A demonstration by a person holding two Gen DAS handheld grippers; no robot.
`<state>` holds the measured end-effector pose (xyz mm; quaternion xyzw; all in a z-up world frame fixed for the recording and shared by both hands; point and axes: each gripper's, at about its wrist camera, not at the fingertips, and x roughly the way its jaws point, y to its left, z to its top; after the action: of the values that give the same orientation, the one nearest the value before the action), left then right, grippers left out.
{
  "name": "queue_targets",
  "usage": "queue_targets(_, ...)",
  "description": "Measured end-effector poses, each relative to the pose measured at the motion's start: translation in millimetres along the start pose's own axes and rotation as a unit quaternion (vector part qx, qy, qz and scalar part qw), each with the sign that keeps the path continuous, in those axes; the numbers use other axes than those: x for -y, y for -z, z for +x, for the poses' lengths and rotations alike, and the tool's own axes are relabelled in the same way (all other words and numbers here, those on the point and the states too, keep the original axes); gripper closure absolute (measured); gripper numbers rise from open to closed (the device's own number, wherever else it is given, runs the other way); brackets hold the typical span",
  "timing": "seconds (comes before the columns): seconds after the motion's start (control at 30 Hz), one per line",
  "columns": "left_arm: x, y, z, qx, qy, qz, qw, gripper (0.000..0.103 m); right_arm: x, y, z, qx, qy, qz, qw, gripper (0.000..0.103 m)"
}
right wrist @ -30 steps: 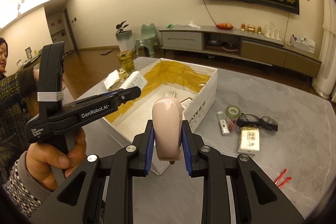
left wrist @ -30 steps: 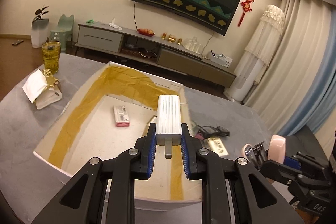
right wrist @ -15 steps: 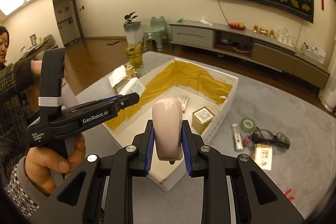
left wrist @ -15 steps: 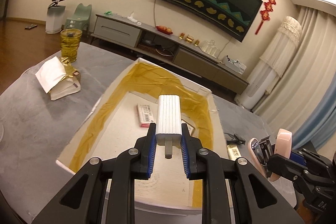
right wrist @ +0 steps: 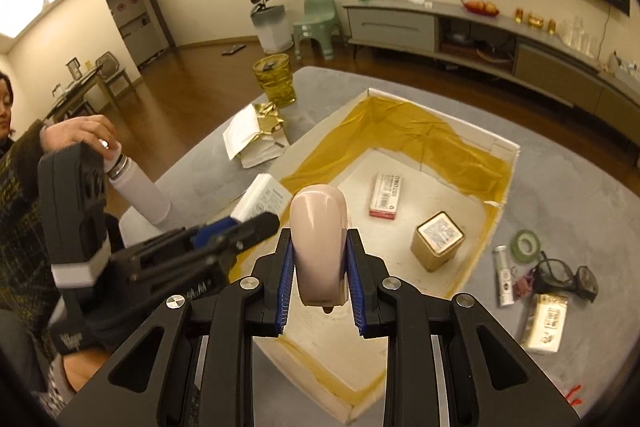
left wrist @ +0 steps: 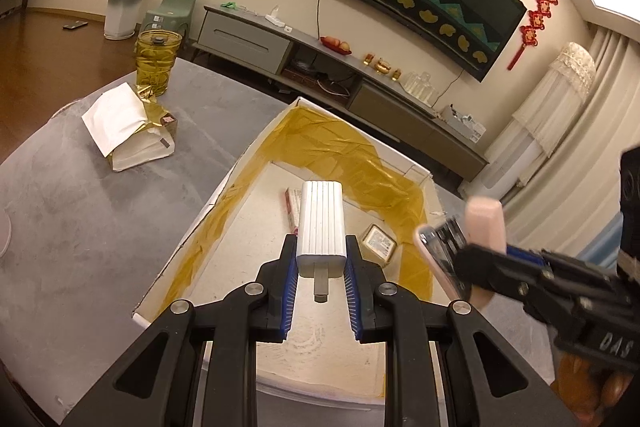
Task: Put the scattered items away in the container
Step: 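Carry the charger and pink stapler over the white box with both tools, then open both tools to drop the charger and stapler into the box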
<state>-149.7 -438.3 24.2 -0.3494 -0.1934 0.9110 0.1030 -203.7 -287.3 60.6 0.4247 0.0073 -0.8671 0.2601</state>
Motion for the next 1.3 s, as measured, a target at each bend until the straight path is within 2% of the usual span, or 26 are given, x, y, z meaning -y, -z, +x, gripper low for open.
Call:
queue_targets(0.17,2.0,-0.3,6.0,-0.008,-0.005,0.009,0.9999,0.080,3.0,-22.3,31.6,-0.029,-0.003,0.021,0.999,0.077)
queue_targets(0.33,-10.0,-5.6,5.8,-0.003,0.005,-0.020,0.9998,0.080,5.5,-43.1,55.0,-0.043,0.001,0.037,0.998,0.077)
queue_targets(0.47,-13.1,-7.8,10.2,-0.009,0.001,-0.025,0.9997,0.080,5.7,-58.0,74.2,-0.058,0.004,0.045,0.997,0.077)
queue_targets(0.77,-20.9,-12.2,21.6,-0.022,-0.001,-0.033,0.9992,0.080,12.9,-75.4,118.5,-0.077,0.025,0.060,0.995,0.075)
queue_targets(0.8,-21.4,-12.6,23.7,-0.025,0.000,-0.032,0.9992,0.080,14.5,-75.4,122.1,-0.074,0.027,0.060,0.995,0.074)
queue_targets(0.83,-21.9,-12.6,25.6,-0.028,0.000,-0.031,0.9991,0.075,17.3,-74.6,126.0,-0.076,0.028,0.063,0.995,0.072)
queue_targets(1.0,-29.6,-13.9,23.7,-0.024,0.001,-0.045,0.9987,0.073,31.6,-68.1,128.3,-0.082,0.013,0.084,0.993,0.070)
queue_targets(1.3,-39.0,-17.5,15.8,-0.006,-0.005,-0.065,0.9979,0.073,53.2,-62.2,90.9,-0.059,-0.016,0.113,0.992,0.070)
